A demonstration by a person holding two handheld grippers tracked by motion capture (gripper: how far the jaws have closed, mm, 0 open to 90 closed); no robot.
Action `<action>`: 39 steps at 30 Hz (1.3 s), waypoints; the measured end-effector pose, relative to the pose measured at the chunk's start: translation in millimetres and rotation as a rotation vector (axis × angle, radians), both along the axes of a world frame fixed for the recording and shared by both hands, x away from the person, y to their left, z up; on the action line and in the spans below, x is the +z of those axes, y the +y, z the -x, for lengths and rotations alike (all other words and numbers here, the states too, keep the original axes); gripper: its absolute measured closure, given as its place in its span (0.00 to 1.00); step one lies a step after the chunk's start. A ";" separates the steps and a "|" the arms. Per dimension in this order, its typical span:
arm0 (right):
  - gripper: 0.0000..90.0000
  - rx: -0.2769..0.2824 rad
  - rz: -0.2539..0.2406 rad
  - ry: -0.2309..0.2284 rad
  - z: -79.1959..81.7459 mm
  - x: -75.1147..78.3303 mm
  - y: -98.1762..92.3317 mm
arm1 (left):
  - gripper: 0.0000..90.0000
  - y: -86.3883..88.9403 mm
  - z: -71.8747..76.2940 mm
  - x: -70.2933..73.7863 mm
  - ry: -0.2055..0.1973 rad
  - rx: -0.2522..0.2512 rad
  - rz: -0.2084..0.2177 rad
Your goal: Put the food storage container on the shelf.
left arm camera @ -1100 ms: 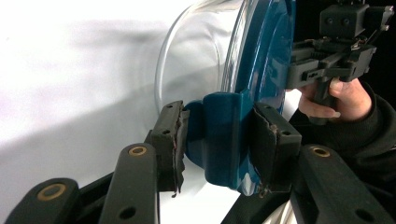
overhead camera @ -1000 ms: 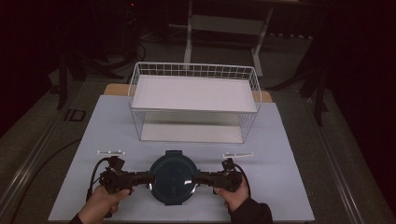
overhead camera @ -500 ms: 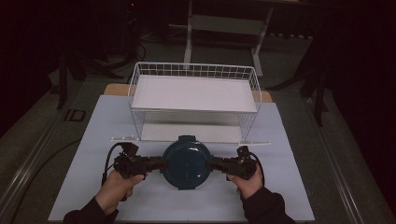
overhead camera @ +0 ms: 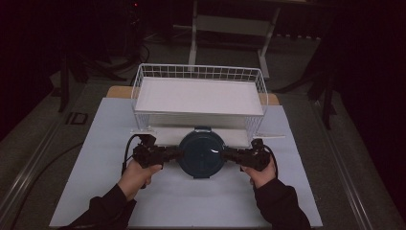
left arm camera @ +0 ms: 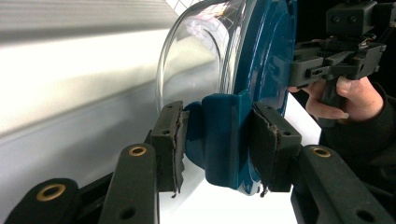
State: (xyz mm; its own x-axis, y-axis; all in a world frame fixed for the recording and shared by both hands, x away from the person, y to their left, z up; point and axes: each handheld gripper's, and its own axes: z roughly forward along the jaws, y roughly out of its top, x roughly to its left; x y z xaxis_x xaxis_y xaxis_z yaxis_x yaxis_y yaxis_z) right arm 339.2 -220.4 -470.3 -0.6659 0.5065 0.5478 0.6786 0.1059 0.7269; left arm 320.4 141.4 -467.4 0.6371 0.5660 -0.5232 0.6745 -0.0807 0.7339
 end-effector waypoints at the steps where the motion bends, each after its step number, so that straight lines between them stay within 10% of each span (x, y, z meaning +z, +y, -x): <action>1: 0.61 -0.005 0.000 -0.001 -2.7 -1.0 -0.5 | 0.64 -0.9 -4.0 -1.2 -0.004 0.003 -0.004; 16: 0.61 -0.052 0.029 -0.014 -39.0 -12.7 -6.0 | 0.63 -8.3 -45.5 -20.5 -0.015 0.010 0.004; 39: 0.61 -0.117 0.052 0.011 -58.1 -29.1 -2.7 | 0.62 -9.4 -69.2 -46.6 0.023 0.056 0.051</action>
